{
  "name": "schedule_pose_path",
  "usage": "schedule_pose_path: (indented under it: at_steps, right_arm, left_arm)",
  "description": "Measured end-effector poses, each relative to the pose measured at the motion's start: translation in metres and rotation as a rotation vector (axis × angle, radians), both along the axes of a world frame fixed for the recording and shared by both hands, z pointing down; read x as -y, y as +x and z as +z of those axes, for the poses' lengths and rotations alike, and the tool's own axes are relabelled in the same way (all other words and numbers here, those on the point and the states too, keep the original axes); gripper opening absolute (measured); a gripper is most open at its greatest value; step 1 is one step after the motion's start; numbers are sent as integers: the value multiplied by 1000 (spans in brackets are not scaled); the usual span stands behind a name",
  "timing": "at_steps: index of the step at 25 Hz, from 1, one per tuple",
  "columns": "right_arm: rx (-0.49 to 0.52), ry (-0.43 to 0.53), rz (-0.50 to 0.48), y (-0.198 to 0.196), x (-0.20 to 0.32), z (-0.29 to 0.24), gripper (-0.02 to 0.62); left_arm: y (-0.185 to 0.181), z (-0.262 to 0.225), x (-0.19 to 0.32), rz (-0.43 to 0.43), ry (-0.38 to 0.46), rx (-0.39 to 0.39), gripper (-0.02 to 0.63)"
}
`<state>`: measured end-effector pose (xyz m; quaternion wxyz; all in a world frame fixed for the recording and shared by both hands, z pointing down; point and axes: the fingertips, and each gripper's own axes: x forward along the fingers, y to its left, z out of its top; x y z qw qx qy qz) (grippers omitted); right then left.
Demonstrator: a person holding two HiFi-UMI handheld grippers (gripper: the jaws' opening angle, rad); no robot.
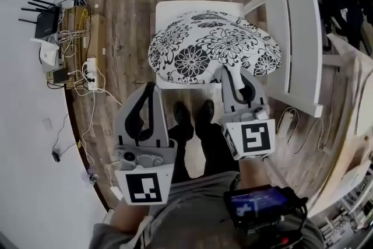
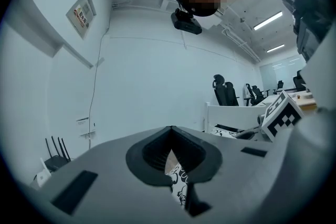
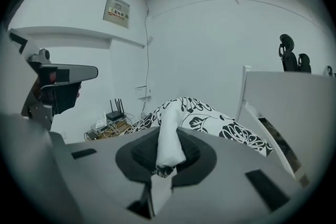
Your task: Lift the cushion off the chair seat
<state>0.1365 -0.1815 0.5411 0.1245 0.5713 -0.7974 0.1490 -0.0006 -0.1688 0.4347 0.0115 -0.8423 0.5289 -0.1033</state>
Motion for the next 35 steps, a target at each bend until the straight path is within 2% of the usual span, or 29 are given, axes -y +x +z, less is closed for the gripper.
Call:
schedule_pose_path:
  at_steps: [8, 17, 21, 28, 33, 35]
  right_arm:
    - [21, 115, -15, -9, 22, -102, 37]
    - [70, 265, -44, -17, 34, -225, 37]
    - [108, 331, -74, -23, 33, -276, 37]
    - [113, 444, -119, -21, 11, -343, 38]
    - [118, 521, -138, -17, 0, -380, 38]
    - [102, 560, -143, -20, -1, -393, 38]
  left_arm:
    - [-1, -78, 10, -25, 48, -11, 6]
    - [15, -170, 17, -5, 127, -64, 6]
    - [15, -206, 21, -24, 152, -86, 6]
    - [24, -256, 8, -35, 245, -114, 6]
    - [31, -279, -2, -24, 291, -65, 6]
    - [31, -290, 0, -24, 321, -81, 6]
